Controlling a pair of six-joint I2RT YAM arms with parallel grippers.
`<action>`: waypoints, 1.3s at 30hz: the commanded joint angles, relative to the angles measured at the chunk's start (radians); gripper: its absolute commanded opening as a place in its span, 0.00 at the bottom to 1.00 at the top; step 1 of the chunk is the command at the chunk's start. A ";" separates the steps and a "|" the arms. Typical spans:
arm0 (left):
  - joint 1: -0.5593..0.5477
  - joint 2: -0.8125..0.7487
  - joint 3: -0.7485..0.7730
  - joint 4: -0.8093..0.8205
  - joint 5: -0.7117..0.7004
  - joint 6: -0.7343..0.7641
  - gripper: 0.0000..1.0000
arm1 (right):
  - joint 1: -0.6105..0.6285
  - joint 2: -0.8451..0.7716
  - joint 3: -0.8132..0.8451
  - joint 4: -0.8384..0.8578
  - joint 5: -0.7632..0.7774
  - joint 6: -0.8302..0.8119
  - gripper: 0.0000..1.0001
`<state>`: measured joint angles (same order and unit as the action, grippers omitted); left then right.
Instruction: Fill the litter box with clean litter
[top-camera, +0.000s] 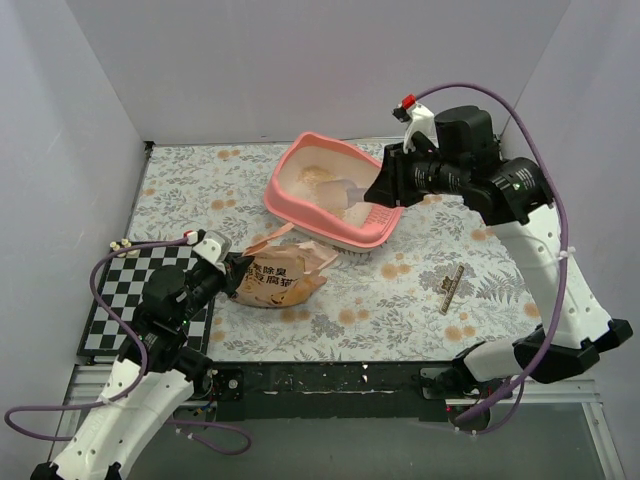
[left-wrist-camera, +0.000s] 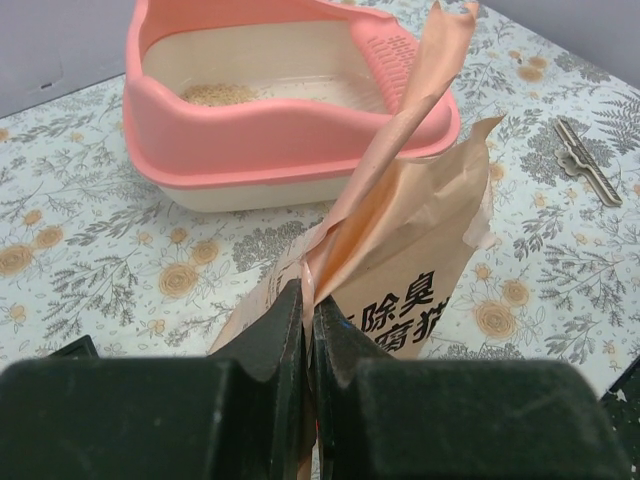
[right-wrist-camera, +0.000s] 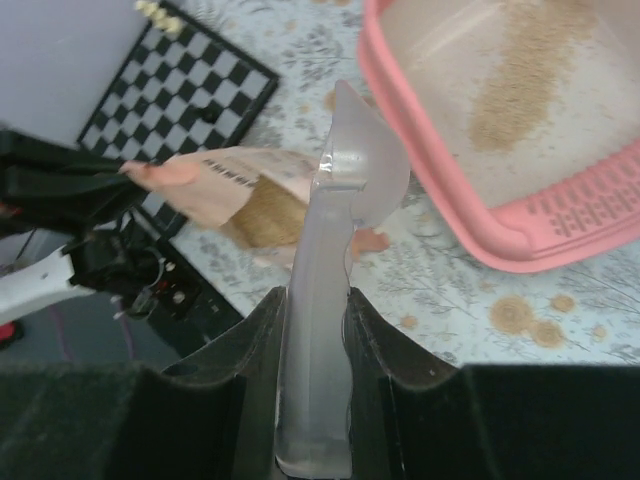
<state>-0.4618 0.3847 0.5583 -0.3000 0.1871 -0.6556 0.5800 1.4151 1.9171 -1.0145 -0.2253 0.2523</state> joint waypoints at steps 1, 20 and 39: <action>-0.003 0.002 0.100 0.032 0.026 -0.016 0.00 | 0.066 -0.034 -0.047 0.027 -0.199 0.038 0.01; -0.003 -0.012 0.146 0.007 -0.006 -0.006 0.00 | 0.176 -0.064 -0.230 0.014 -0.111 -0.019 0.01; -0.003 -0.027 0.046 0.073 0.068 0.007 0.00 | 0.202 0.174 -0.394 0.195 -0.255 0.019 0.01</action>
<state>-0.4622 0.3840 0.5968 -0.3790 0.2188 -0.6472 0.7734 1.5528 1.5673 -0.8864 -0.4305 0.2382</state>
